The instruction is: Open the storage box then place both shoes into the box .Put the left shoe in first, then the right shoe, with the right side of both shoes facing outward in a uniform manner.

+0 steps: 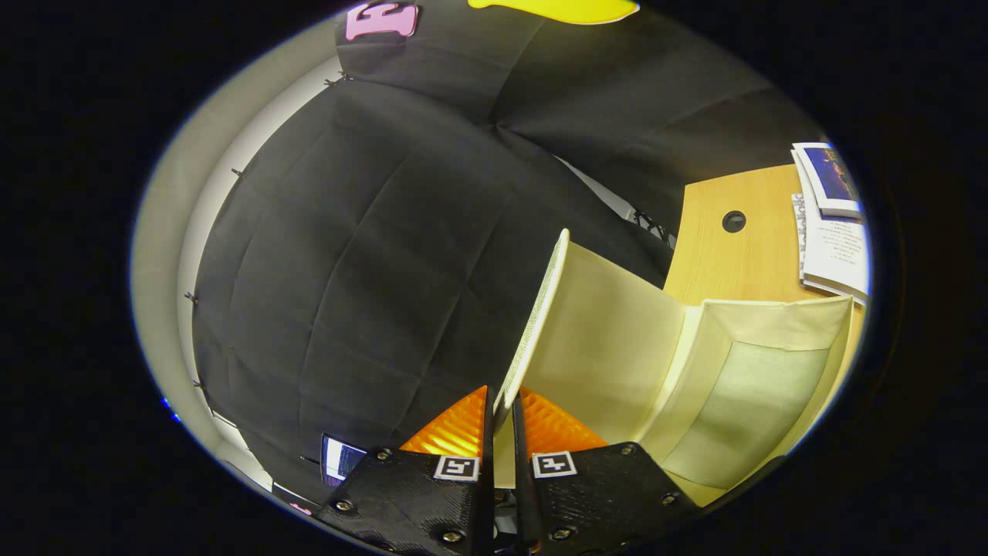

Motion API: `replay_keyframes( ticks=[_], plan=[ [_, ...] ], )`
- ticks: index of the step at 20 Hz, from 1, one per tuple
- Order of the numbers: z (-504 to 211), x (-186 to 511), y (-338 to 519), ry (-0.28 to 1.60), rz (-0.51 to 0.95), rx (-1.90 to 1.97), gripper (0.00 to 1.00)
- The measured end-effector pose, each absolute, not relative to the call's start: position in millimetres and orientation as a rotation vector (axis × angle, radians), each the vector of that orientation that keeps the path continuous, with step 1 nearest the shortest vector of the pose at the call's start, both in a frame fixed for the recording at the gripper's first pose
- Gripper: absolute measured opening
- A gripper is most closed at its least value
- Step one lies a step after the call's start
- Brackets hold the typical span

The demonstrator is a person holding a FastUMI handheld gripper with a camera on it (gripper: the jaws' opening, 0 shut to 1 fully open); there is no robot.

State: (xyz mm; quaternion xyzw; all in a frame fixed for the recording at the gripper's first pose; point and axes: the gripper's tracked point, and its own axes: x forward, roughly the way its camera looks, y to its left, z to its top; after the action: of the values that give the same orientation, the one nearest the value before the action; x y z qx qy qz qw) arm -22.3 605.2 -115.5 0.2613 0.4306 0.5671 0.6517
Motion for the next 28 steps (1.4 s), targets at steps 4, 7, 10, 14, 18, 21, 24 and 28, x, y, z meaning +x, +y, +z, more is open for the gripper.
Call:
replay_keyframes(
  ticks=[4,7,10,14,18,21,24,28],
  plan=[
    [-112,-24,613,0.958,1.268,0.598,0.19],
    [-102,-15,600,0.906,1.256,0.607,0.58],
    [-110,-3,576,0.868,1.217,0.531,0.89],
    [-124,7,535,0.789,1.160,0.397,0.89],
    [-136,19,490,0.751,1.081,0.334,0.96],
    [-148,32,453,0.736,1.002,0.308,0.96],
    [-163,47,412,0.721,0.911,0.259,0.96],
    [-187,57,362,0.724,0.821,0.233,0.96]
  ],
)
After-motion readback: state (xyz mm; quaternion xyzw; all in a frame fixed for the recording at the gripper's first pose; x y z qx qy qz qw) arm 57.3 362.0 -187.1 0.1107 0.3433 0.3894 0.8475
